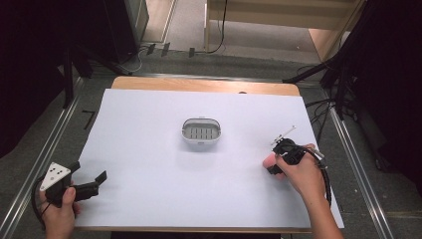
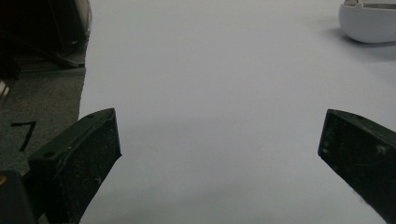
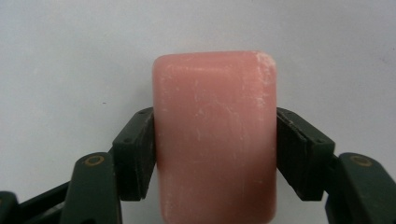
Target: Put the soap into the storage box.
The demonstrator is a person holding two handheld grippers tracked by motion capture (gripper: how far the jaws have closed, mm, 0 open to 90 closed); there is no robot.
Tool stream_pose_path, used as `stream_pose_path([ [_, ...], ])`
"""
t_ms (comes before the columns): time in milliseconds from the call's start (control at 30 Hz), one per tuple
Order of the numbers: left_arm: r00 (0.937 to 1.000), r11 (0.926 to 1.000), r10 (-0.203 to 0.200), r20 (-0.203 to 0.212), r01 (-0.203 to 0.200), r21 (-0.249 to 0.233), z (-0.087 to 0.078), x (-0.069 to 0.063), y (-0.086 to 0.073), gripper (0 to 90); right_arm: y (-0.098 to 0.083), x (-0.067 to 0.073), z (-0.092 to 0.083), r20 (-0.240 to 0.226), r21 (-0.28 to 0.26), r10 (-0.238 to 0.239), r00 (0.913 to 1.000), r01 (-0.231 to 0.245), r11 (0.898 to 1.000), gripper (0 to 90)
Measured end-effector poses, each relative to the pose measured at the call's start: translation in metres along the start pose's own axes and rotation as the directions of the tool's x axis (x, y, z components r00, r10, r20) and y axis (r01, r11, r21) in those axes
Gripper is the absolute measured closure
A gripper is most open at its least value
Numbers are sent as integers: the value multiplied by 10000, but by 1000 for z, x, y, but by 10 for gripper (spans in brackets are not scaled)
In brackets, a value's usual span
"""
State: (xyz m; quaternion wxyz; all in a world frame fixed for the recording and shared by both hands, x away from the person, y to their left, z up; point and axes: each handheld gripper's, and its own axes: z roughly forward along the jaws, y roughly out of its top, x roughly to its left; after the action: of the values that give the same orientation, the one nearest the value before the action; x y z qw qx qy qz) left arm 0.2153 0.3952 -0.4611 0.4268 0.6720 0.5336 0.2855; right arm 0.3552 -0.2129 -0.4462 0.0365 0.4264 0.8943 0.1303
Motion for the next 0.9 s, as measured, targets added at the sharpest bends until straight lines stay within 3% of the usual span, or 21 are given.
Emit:
stream_pose_path([
  [500, 10000, 10000, -1, -16, 1, 22, 0, 0, 0, 0, 4, 0, 1, 56, 178, -471, 9989, 470, 9987, 389],
  [733, 10000, 10000, 2, -10, -2, 16, 0, 0, 0, 0, 5, -3, 0, -145, 259, -439, 9989, 443, 9987, 391],
  [900, 10000, 10000, 21, 22, -21, 25, 0, 0, 0, 0, 8, -2, -4, -193, -1, -748, 9970, 748, 9972, 391],
])
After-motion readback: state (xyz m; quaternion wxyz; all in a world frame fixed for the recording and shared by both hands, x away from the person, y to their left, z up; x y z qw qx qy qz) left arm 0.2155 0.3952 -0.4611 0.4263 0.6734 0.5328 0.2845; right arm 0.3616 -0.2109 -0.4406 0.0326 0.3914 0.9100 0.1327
